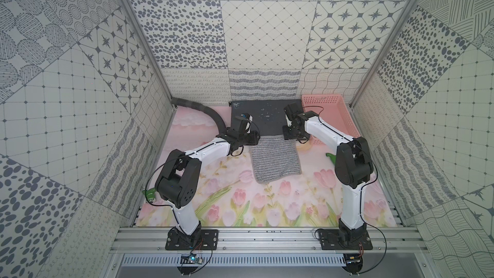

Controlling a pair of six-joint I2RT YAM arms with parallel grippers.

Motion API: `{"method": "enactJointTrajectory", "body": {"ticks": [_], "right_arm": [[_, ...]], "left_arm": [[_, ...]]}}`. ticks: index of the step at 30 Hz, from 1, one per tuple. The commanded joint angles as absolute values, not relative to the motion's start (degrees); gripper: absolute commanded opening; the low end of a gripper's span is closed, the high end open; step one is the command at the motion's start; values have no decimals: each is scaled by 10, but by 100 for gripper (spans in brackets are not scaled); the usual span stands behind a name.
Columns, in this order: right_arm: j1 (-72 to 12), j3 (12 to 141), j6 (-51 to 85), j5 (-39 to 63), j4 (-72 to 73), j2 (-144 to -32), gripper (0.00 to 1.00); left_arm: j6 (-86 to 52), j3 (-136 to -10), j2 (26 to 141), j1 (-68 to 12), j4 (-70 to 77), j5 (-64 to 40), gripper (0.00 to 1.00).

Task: Fold the square dishcloth
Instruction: Flatten out the cleaning item at the center of the board.

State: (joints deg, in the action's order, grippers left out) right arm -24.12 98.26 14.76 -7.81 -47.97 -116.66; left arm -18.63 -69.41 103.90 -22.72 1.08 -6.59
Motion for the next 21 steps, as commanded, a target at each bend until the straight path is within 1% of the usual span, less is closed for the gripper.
{"method": "enactJointTrajectory", "body": {"ticks": [1, 4, 7, 10, 15, 18, 21], "right_arm": [[-237, 983, 138, -97, -467, -1114, 55], [-238, 959, 137, -108, -467, -1076, 60], [-237, 936, 137, -114, -467, -1040, 64], [-237, 925, 140, -115, -467, -1019, 65], [-238, 860, 175, -80, -459, -967, 61], [-238, 795, 205, -56, -439, -933, 61], [-243, 730, 231, -40, -424, -907, 59]], "left_arm": [[-167, -710, 1046, -220, 3, -46, 66], [-185, -700, 1026, -219, -14, -39, 74], [-207, -675, 985, -220, -25, -45, 75], [-232, -640, 946, -221, -32, -57, 75], [-278, -567, 893, -235, -29, -109, 73], [-299, -519, 868, -262, -3, -131, 67], [-307, -494, 858, -298, 12, -129, 65]]}}
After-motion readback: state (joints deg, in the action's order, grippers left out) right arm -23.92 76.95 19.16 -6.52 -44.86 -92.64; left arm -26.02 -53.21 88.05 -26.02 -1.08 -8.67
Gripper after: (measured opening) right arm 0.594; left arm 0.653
